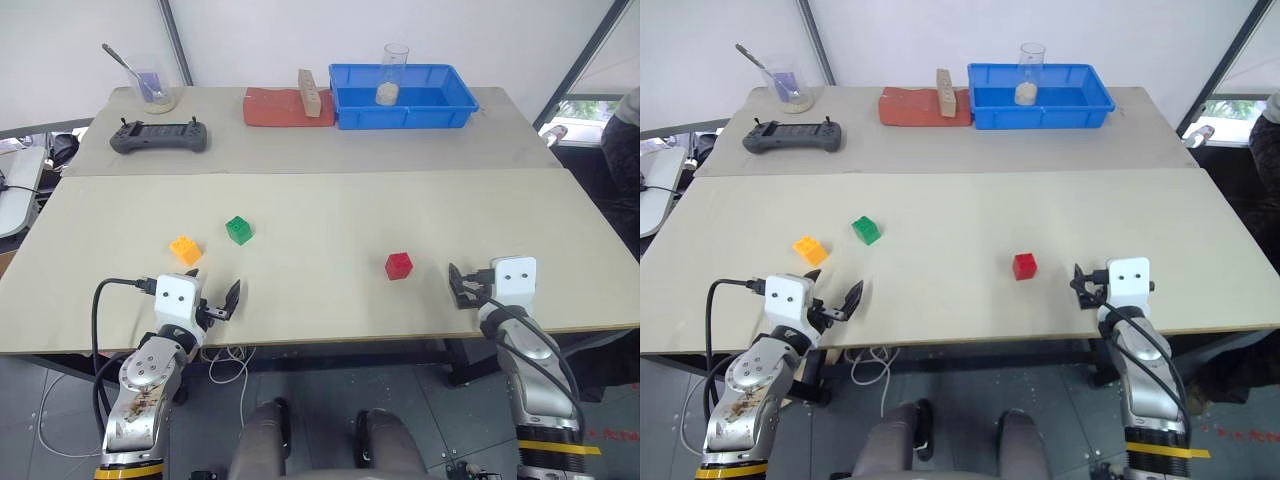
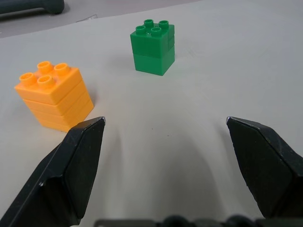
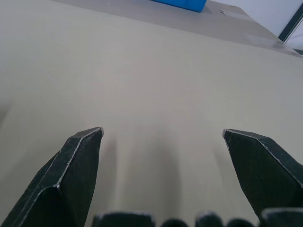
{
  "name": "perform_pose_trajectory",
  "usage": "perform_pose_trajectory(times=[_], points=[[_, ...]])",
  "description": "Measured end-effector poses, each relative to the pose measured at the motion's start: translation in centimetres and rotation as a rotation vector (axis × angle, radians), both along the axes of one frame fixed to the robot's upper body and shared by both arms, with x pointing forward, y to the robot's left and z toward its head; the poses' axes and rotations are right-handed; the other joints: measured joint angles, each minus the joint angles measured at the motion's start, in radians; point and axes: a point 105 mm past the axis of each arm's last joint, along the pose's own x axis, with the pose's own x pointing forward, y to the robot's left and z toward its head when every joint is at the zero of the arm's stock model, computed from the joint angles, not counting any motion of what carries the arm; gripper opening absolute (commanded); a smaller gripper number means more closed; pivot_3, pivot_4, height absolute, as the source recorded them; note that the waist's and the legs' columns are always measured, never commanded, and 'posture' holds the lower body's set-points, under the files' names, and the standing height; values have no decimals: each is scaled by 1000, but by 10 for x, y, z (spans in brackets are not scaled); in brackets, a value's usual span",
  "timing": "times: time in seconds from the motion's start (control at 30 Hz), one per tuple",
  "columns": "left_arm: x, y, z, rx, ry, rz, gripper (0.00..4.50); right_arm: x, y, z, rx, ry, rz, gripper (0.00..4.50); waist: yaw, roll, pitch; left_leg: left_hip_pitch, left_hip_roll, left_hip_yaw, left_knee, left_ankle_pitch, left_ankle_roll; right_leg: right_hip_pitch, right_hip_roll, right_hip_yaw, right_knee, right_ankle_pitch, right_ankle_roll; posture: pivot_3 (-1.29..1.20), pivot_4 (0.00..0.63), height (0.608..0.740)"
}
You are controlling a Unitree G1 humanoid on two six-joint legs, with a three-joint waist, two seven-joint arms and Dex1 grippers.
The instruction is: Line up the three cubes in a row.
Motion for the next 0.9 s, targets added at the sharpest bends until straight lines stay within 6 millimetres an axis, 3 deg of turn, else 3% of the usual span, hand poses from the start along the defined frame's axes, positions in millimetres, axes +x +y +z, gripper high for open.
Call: perform_pose_trajectory(times=[0.33,0.5,0.7,0.9], points=[[3,-12,0,3,14,-102,4368,-12,4,-3,-12,12,33,4500,1,0,0,0,0,0,0,0,0,0,0,0,0,0,0,0,150,740],[1,-40,15,9,49,-433,4368,-25,26,-3,-8,38,126,4500,3,0,0,-1,0,0,-2,0,0,-2,0,-1,0,0,-1,0,150,740],[-7,-86,42,113,35,-871,4368,-22,62,-5,56,50,227,4500,0,1,1,-2,0,0,-2,0,0,-3,-2,-1,-1,0,-1,0,150,740],[-13,-107,59,130,7,-1074,4368,-7,89,4,108,16,281,4500,-2,1,1,-3,0,0,-1,0,0,0,0,-1,-1,0,-1,0,150,740]])
